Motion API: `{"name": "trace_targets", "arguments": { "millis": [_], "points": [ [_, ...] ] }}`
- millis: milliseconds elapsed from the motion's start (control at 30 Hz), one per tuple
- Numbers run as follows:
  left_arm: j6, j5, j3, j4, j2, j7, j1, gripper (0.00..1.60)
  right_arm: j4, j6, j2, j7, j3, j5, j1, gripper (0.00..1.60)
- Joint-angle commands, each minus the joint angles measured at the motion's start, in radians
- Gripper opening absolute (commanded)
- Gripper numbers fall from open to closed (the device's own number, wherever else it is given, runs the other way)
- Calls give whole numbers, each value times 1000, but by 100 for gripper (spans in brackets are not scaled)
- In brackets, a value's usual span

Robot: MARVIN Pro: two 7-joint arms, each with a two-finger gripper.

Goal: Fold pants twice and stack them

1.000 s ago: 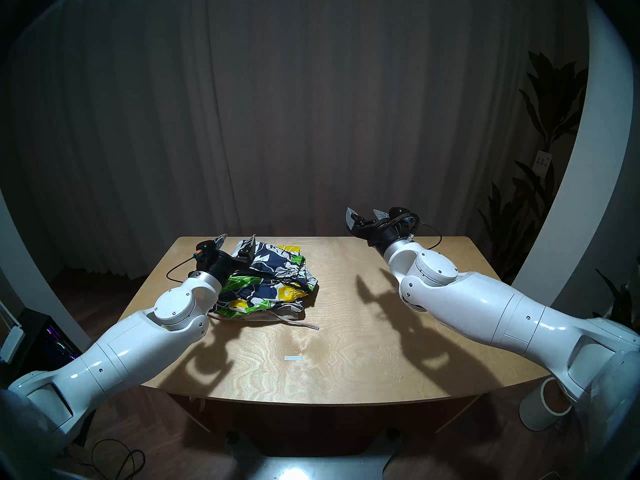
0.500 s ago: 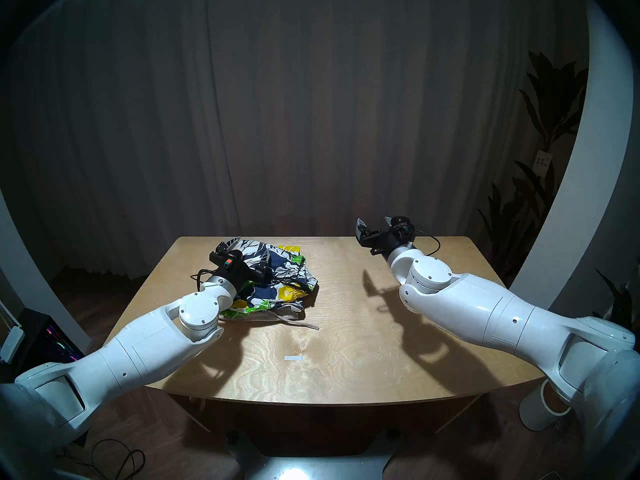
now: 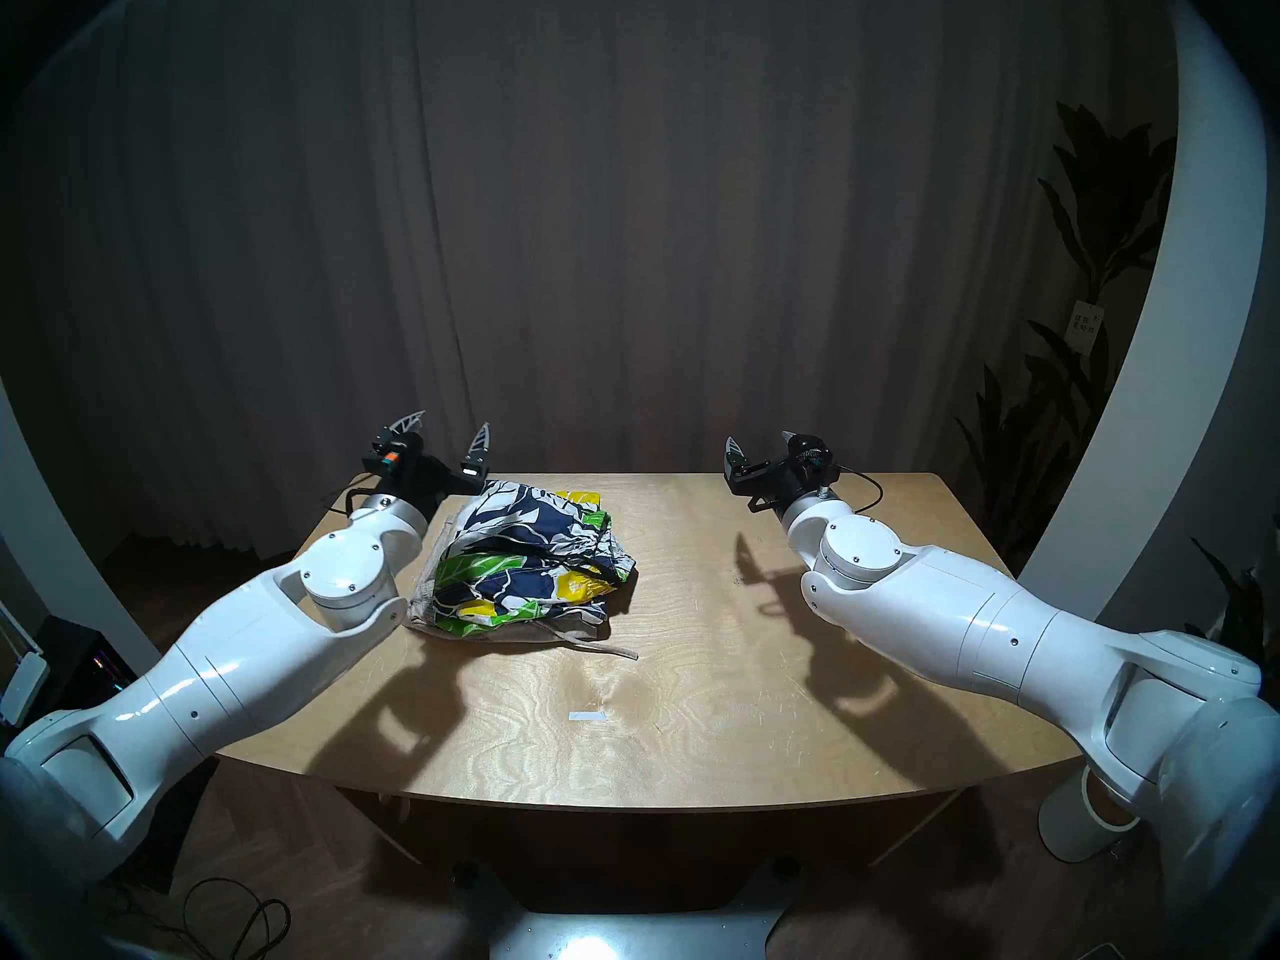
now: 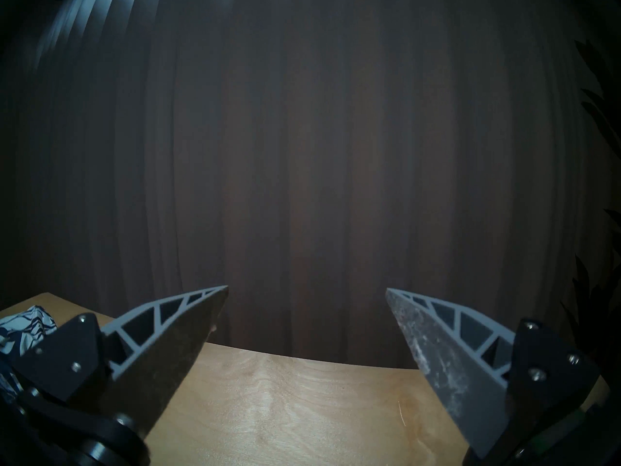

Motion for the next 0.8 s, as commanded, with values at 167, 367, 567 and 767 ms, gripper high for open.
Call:
{"name": "trace_targets", "arguments": {
  "millis": [167, 367, 567, 767],
  "points": [
    [-7, -141, -69, -65, 56, -44, 21, 160, 142, -38, -52, 189, 32, 10, 96, 160],
    [-1, -167, -56, -45, 11, -63, -3, 160, 182, -82, -54, 298, 55, 74, 69, 160],
    [-6, -177, -53, -47, -6, -75, -11, 160, 193, -123, -60, 319, 91, 160, 20, 160],
    [3, -183, -59, -76, 5, -62, -2, 160, 208, -170, -78, 265, 112, 201, -19, 160]
  ]
}}
